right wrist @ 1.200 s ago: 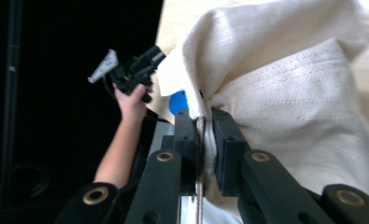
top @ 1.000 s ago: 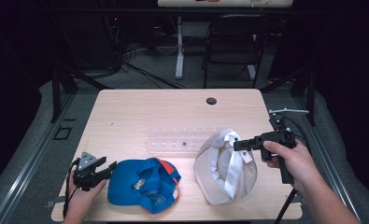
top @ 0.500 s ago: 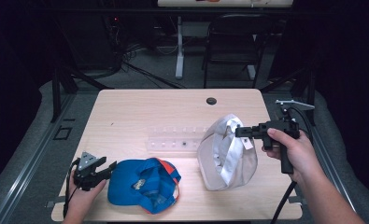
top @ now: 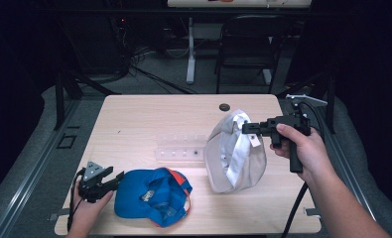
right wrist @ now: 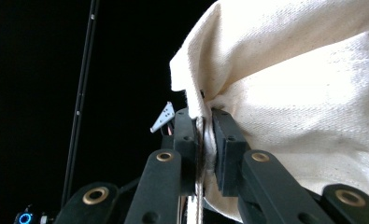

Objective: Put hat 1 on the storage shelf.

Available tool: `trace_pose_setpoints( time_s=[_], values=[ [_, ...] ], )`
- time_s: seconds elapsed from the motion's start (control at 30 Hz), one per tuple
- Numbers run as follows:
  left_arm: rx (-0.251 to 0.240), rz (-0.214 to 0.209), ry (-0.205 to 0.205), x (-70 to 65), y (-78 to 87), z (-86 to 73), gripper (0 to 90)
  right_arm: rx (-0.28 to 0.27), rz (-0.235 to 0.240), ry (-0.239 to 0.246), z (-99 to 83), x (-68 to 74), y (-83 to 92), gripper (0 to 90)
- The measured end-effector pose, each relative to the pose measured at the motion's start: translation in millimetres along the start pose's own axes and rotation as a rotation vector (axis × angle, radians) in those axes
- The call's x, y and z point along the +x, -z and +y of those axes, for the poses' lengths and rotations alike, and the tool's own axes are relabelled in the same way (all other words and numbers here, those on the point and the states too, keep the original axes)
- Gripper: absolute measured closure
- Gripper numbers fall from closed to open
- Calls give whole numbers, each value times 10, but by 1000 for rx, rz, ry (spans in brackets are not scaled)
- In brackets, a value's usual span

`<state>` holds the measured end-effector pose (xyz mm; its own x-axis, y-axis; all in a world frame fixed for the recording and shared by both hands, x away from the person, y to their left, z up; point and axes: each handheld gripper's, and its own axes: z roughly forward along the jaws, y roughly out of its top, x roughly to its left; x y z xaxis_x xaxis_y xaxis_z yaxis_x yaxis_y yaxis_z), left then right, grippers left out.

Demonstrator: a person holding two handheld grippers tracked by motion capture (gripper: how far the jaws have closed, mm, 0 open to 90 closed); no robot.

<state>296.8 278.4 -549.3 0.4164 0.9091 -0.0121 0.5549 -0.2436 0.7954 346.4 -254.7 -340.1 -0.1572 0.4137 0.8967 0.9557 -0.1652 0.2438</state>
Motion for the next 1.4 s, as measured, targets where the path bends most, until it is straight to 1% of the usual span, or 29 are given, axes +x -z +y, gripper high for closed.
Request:
trace_pose_setpoints(
  time_s=[0.1,0.23,0.33,0.4,0.43,0.47,0.5,0.53,0.67,0.73,0.83,0.87,0.9,0.97,1.03,1.07,1.1,1.13,1.17,1.2,1.27,1.3,1.33,1.4],
  values=[
    [-6,3,3,1,-3,-2,509,-10,3,-5,24,30,-20,817],
    [0,0,-1,4,-2,1,509,-19,10,-7,87,91,-60,817],
    [0,-2,-1,-1,-3,1,509,-16,13,-2,129,132,-88,816],
    [-7,-1,-4,-6,-6,-1,510,-17,14,0,155,162,-117,817],
    [-5,-4,-11,-6,-4,0,511,-25,16,1,166,174,-133,816],
    [-6,-5,-8,-12,-6,-1,513,-32,15,-5,177,189,-149,817],
    [0,-5,-14,-14,-4,2,514,-24,16,-1,195,197,-154,816],
    [-11,-5,-12,-19,-13,-2,514,-25,18,4,208,205,-166,816],
    [-13,-16,-5,-27,-15,6,514,-35,25,-2,254,227,-208,816],
    [-15,-37,5,-35,-11,21,513,-44,32,-8,307,234,-264,816],
    [-26,-38,8,-43,-16,34,511,-50,36,-7,336,232,-298,816],
    [-27,-43,10,-50,-16,49,511,-46,41,-9,355,230,-315,816],
    [-33,-53,12,-69,-19,73,508,-54,48,-15,397,228,-366,816],
    [-39,-86,18,-106,-26,113,508,-56,54,-16,433,233,-410,816],
    [-47,-106,7,-162,-34,167,509,-58,59,-19,475,244,-458,816],
    [-47,-106,7,-162,-34,167,509,-58,59,-19,475,244,-458,816],
    [-48,-114,0,-200,-34,208,509,-57,70,-20,519,256,-513,816],
    [-53,-126,-7,-250,-26,272,509,-60,72,-21,532,263,-530,816],
    [-53,-126,-7,-250,-26,272,508,-60,72,-21,532,263,-530,816],
    [-63,-132,-16,-280,-21,319,508,-66,76,-23,549,272,-554,816],
    [-84,-123,-36,-348,-12,424,498,-64,81,-24,600,307,-617,816],
    [-84,-123,-36,-348,-12,424,496,-64,81,-24,600,307,-617,816],
    [-93,-120,-51,-401,-18,502,492,-68,81,-20,628,332,-667,816],
    [-81,-116,-74,-469,-32,575,479,-69,85,-21,646,353,-702,816]
  ],
)
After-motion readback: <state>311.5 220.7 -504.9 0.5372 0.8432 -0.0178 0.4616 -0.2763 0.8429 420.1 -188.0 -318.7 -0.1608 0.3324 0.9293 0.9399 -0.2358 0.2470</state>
